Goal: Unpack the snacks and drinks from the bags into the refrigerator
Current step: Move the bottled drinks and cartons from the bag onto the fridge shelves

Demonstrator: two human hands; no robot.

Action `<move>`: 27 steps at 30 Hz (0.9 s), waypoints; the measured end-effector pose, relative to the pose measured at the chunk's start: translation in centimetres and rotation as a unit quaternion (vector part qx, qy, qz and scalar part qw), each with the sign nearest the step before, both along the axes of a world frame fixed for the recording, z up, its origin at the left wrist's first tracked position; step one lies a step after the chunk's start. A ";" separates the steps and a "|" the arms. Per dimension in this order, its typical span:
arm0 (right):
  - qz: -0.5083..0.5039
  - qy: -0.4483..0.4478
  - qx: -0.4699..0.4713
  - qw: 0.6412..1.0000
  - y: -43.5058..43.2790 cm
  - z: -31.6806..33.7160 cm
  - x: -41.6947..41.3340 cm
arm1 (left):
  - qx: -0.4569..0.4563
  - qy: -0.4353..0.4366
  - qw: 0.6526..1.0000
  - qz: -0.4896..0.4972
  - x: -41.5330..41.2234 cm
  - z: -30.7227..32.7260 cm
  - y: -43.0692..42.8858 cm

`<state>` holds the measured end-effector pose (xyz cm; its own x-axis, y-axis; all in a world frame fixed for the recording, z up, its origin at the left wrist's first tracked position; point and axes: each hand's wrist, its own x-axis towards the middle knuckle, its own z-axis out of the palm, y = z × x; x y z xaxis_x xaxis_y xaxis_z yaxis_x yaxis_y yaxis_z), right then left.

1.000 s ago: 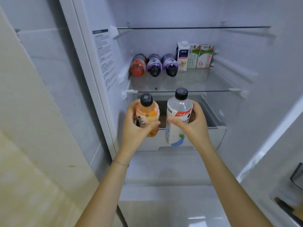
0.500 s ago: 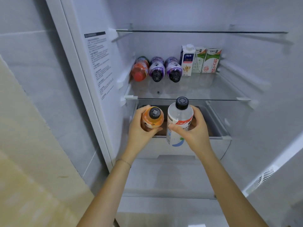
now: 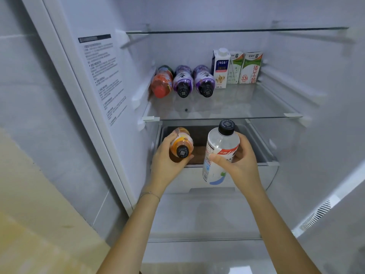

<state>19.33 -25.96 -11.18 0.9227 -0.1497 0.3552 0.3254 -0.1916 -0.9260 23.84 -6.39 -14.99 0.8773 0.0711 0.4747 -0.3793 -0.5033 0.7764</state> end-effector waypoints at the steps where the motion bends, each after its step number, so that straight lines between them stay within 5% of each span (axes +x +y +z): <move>1: -0.001 0.003 0.004 1.000 -0.1 0.0 0.0 | 0.008 0.007 1.000 0.008 0.1 -0.3 0.0; 15: 0.003 0.028 0.031 0.999 -0.2 -0.8 -0.7 | 0.050 -0.047 0.994 0.088 -0.7 -2.6 -0.5; 27: -0.001 0.053 0.020 0.998 -0.3 -1.5 -1.1 | 0.046 -0.002 0.994 0.098 -0.7 -4.3 -0.8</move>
